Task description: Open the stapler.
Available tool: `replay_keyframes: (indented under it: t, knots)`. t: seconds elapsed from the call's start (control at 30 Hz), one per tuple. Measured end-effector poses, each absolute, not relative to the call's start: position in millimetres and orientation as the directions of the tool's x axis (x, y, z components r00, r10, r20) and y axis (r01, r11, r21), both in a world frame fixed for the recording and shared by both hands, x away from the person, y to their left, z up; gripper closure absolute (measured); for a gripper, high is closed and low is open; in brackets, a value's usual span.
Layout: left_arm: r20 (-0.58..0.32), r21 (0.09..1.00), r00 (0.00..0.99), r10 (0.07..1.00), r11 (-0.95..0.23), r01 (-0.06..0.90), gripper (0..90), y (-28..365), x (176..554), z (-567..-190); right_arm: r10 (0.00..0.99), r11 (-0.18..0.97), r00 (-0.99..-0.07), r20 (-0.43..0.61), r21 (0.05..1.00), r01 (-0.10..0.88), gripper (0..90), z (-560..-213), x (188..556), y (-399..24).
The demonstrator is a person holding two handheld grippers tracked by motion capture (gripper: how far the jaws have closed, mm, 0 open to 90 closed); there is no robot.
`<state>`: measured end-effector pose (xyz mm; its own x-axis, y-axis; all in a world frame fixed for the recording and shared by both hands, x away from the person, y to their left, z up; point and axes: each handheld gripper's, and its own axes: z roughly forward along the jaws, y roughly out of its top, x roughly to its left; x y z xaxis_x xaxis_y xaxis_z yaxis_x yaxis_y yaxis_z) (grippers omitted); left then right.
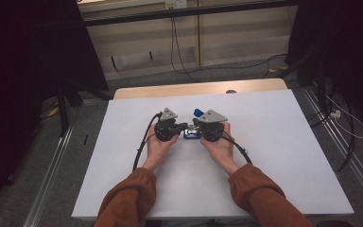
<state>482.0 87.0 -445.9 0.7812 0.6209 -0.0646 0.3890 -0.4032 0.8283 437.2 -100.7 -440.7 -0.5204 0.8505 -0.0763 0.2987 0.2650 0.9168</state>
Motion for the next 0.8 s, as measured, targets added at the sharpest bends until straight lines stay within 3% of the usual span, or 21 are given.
replay_keyframes:
  t: [0.8]
  knots:
    - [-0.066, 0.831, 0.786, 0.615, -0.403, 0.384, 90.0, 88.3, 483.2, -446.3, 0.863, 0.251, -0.499, -0.079, 0.924, 0.289, 90.0, -439.6, 434.8, -102.8]
